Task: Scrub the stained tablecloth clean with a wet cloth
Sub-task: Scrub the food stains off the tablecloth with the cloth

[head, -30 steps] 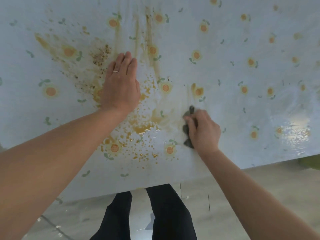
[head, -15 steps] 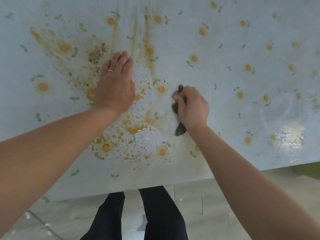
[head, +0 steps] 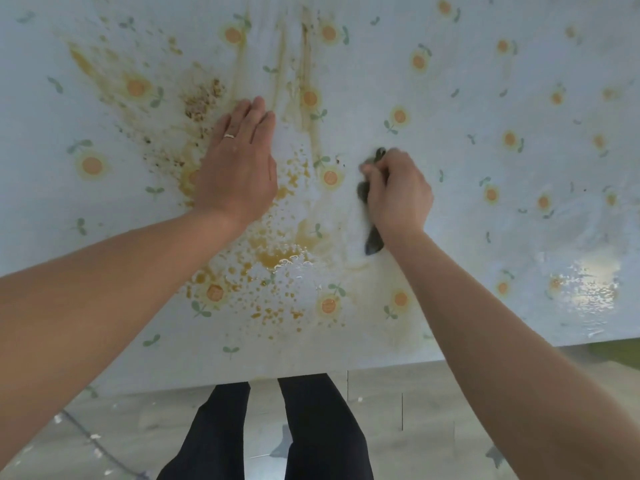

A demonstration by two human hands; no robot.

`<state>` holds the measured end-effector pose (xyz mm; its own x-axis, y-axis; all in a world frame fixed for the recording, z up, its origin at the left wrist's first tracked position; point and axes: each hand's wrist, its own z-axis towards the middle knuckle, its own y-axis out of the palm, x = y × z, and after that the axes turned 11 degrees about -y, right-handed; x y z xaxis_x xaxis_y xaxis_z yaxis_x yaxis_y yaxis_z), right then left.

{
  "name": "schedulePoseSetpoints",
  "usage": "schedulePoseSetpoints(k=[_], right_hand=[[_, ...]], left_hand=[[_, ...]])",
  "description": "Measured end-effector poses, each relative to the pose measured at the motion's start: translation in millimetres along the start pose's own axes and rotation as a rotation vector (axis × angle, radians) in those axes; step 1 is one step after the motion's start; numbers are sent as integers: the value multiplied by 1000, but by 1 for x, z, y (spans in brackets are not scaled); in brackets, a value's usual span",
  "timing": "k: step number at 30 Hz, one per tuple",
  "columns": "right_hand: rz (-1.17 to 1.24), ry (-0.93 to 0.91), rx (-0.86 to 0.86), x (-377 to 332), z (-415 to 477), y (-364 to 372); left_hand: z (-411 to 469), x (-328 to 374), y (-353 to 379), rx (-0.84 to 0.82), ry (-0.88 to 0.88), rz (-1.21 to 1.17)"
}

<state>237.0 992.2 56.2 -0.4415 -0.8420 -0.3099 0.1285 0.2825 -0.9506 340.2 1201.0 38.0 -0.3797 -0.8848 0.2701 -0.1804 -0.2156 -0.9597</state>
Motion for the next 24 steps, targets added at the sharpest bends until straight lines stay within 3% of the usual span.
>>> schedulePoseSetpoints(k=[3, 6, 12, 15, 21, 24], right_hand=[[55, 118, 65, 0, 54, 1], [88, 118, 69, -6, 63, 0], [104, -170, -65, -30, -61, 9], [98, -268, -43, -23, -66, 11], [163, -82, -4, -37, 37, 14], [158, -29, 19, -34, 19, 17]], left_hand=[[0, -1, 2, 14, 2, 3], [0, -1, 3, 13, 0, 3], [0, -1, 3, 5, -3, -11], [0, 0, 1, 0, -5, -7], [1, -1, 4, 11, -9, -7], [0, -1, 4, 1, -9, -3]])
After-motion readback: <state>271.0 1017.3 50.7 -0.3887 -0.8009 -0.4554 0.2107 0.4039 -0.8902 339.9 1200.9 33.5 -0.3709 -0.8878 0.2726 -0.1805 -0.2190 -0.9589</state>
